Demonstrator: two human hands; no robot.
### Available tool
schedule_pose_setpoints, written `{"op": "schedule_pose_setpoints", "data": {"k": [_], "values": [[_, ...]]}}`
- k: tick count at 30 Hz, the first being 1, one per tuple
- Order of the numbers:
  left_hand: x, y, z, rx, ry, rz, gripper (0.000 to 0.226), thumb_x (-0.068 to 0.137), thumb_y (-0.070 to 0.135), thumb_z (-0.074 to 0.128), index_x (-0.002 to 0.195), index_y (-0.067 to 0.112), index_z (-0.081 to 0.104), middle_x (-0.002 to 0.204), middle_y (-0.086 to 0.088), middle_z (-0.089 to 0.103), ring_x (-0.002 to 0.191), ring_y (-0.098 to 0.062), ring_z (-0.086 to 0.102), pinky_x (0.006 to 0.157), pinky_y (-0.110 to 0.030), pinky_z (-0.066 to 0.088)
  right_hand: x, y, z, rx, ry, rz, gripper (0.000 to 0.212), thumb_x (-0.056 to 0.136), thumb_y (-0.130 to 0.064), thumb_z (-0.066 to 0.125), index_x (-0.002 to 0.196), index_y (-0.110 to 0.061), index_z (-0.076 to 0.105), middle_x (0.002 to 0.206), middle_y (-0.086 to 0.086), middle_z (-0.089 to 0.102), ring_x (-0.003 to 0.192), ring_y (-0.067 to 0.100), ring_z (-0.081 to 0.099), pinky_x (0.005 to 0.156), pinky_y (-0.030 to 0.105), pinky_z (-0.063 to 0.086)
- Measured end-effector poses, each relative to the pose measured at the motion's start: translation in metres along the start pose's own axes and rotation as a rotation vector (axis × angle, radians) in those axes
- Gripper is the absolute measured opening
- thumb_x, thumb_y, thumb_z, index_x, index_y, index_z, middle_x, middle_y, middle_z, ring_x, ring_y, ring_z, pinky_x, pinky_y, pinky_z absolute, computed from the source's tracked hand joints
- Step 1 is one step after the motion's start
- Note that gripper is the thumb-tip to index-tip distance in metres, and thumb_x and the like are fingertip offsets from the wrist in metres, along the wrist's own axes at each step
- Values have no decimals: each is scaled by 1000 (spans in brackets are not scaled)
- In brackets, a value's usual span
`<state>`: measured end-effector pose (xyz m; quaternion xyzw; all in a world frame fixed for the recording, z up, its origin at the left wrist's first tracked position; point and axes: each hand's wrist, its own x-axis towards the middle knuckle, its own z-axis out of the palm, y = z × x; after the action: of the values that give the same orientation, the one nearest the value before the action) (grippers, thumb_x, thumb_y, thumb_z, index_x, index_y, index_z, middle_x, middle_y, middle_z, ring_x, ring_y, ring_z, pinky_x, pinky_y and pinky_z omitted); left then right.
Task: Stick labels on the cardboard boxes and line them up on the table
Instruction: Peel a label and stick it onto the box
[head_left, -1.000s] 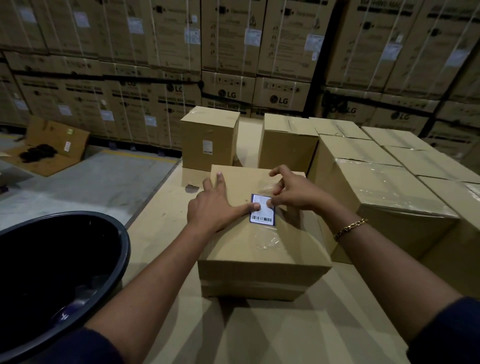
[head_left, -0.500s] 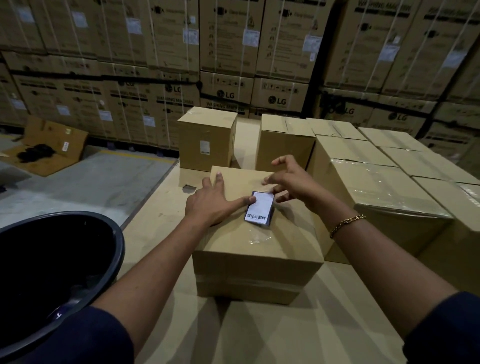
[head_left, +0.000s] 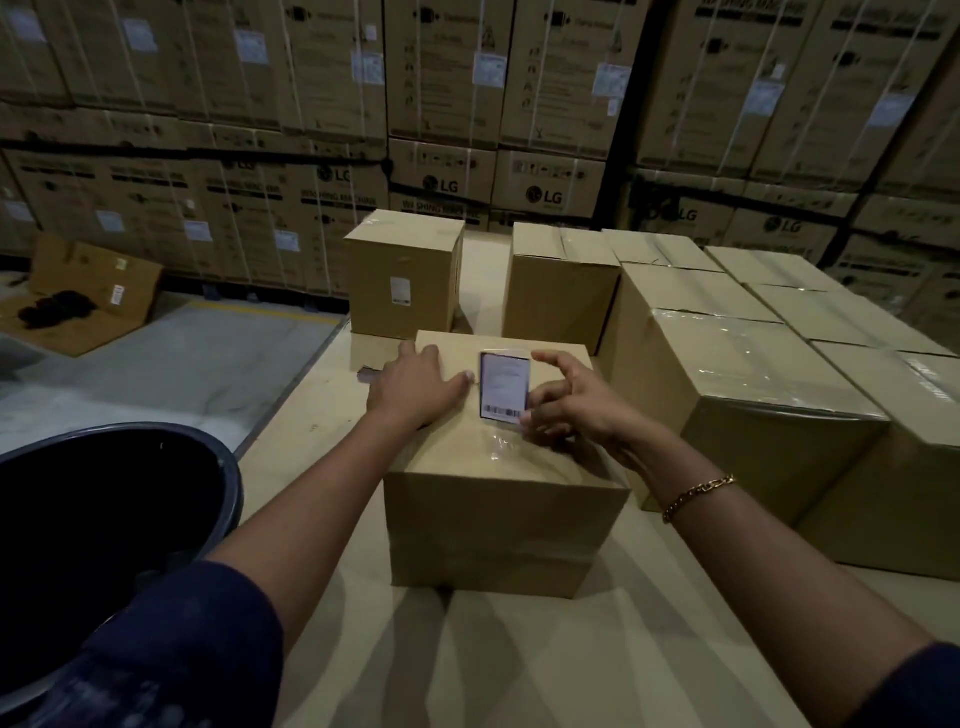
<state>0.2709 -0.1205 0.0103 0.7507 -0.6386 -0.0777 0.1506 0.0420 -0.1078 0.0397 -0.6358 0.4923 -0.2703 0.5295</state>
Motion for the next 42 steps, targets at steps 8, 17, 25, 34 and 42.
{"op": "schedule_pose_setpoints", "data": {"k": [8, 17, 25, 34, 42], "values": [[-47, -3, 9, -9, -146, -13, 74, 96, 68, 42, 157, 28, 26, 169, -8, 3, 144, -38, 34, 108, -53, 40, -9, 13, 10, -321, 3, -121, 42, 88, -2, 69, 125, -20, 62, 117, 3, 71, 110, 20, 67, 85, 29, 58], [-70, -1, 14, 24, 2, -12, 72, 93, 69, 39, 153, 28, 34, 166, -7, 16, 127, -37, 53, 95, -46, 51, -28, 10, 34, -425, 161, -235, 15, 96, -29, 68, 108, -23, 73, 102, -5, 71, 89, 12, 66, 68, 26, 50], [-76, -2, 9, 184, 42, -10, 68, 94, 73, 27, 138, 26, 49, 150, -12, 42, 131, -35, 47, 94, -50, 47, -77, -19, 15, 358, -5, -131, 14, 97, -12, 63, 109, -9, 69, 88, 7, 77, 82, 21, 72, 72, 31, 53], [-161, 29, -9, -587, 326, -105, 42, 101, 52, 48, 103, 22, 78, 122, 1, 70, 108, -18, 60, 86, -35, 46, -109, -10, 8, 210, 66, -158, 10, 95, -17, 68, 104, -17, 73, 98, 2, 78, 95, 20, 68, 81, 35, 50], [-248, -27, -70, -1287, 51, -406, 24, 94, 37, 58, 95, 15, 68, 77, -3, 68, 57, -15, 65, 49, -19, 38, -103, -33, 107, -216, -54, -690, 25, 97, -5, 62, 115, -18, 74, 98, 2, 72, 80, 2, 65, 68, 14, 49]]}}
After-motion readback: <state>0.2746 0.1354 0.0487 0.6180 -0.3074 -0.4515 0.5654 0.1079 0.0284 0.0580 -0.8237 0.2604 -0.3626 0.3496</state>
